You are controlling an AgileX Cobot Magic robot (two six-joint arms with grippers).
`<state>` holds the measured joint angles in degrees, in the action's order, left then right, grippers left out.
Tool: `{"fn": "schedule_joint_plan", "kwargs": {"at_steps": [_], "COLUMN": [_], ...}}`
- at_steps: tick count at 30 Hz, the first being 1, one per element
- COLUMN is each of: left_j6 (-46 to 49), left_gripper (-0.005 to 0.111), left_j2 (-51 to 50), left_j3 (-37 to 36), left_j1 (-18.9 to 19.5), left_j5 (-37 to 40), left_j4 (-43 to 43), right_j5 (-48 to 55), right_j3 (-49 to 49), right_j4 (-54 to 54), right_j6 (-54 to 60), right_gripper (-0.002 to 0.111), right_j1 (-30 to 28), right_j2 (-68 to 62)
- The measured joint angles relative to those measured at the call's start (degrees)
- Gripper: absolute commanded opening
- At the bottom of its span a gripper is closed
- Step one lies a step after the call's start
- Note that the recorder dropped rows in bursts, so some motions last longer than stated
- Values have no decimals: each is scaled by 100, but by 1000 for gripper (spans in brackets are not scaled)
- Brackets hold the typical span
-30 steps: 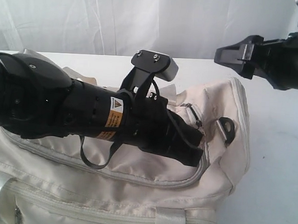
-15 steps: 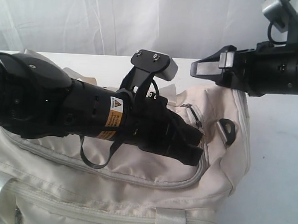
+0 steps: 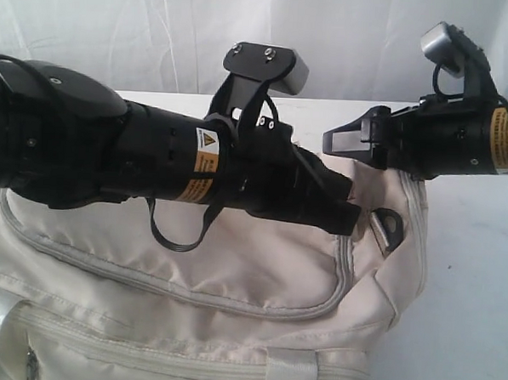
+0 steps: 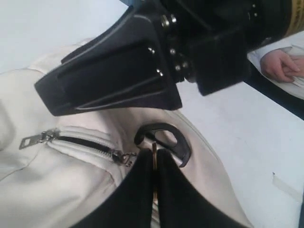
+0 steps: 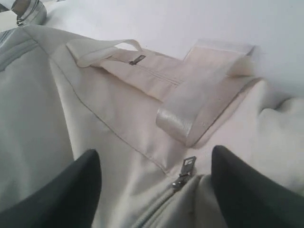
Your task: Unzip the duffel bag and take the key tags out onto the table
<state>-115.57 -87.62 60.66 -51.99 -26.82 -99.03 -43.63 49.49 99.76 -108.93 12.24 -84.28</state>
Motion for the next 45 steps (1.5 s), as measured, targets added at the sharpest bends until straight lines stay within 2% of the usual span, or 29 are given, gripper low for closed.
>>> {"fn": "schedule_joint_plan", "kwargs": {"at_steps": [10,22,24,25,26,27,28,29,32,39,45], "left_j6": [0,11,11,22,22,22,22,22,22,-199,-407], "left_gripper": [0,0,0,0,0,0,0,0,0,0,0], "left_j2": [4,4,4,4,4,4,4,4,4,4,160], "left_j3": [13,13,13,13,13,13,13,13,13,1,-566], "left_j1": [-13,-27,-27,-27,-27,-27,-27,-27,-27,-27,-114], "left_j5": [32,283,338,338,347,352,366,375,334,-347,-669], "left_j4": [0,0,0,0,0,0,0,0,0,0,0], "right_j5": [773,861,861,861,847,835,730,714,659,797,1200], "right_j3": [0,-257,-379,-412,-433,-445,-446,-446,-446,201,454], "right_j4": [0,-11,-32,-32,-47,-47,-47,-47,-47,91,147], "right_j6": [724,1410,1425,1437,1447,1447,1447,1447,1447,1050,827], "right_gripper": [63,63,55,43,37,21,14,0,0,0,0], "right_j1": [0,0,0,0,0,0,0,0,0,0,21], "right_j2": [0,-179,-216,-216,-216,-216,-216,-216,-216,-225,-261]}}
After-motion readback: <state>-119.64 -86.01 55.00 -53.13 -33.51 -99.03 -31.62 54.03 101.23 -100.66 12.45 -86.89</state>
